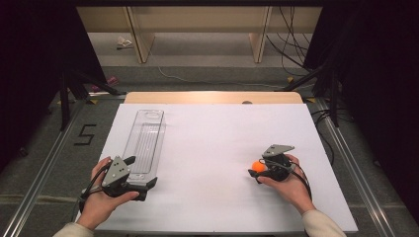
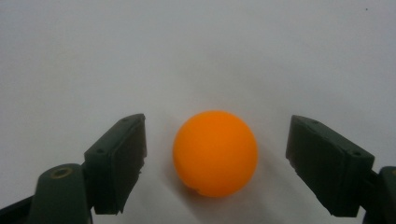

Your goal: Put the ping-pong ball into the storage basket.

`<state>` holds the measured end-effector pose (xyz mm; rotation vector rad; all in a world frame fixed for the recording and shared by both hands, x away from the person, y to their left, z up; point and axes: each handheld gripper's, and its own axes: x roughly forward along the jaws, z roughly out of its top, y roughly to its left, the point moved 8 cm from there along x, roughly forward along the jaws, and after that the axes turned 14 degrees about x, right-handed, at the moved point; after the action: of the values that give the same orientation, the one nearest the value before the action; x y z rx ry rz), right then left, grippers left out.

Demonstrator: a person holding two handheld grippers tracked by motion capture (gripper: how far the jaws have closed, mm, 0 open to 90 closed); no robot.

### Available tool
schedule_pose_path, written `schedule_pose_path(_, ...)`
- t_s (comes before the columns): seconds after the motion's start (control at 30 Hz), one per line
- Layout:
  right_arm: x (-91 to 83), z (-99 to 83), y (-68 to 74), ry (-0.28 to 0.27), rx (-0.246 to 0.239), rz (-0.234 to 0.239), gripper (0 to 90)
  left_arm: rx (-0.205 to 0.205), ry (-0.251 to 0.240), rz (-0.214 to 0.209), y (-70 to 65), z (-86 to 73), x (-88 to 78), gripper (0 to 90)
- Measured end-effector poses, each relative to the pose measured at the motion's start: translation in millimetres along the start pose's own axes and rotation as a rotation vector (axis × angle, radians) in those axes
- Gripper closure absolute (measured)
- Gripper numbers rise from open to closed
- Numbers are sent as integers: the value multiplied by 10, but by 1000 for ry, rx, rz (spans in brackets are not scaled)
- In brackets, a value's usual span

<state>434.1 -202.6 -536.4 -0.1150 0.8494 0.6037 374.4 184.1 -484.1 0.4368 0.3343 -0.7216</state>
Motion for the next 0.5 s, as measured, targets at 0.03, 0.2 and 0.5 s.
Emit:
schedule_pose_path(0.03, 1, -4, 3, 3, 0, 0, 238, 0, 0, 0, 0, 0, 0, 0)
schedule_pose_path(0.2, 17, -7, 1, 11, -1, 1, 268, -1, -1, -1, 0, 0, 1, 0)
schedule_pose_path(0.5, 25, -3, 6, 18, -3, 5, 315, -2, -2, 0, 1, -1, -3, 0)
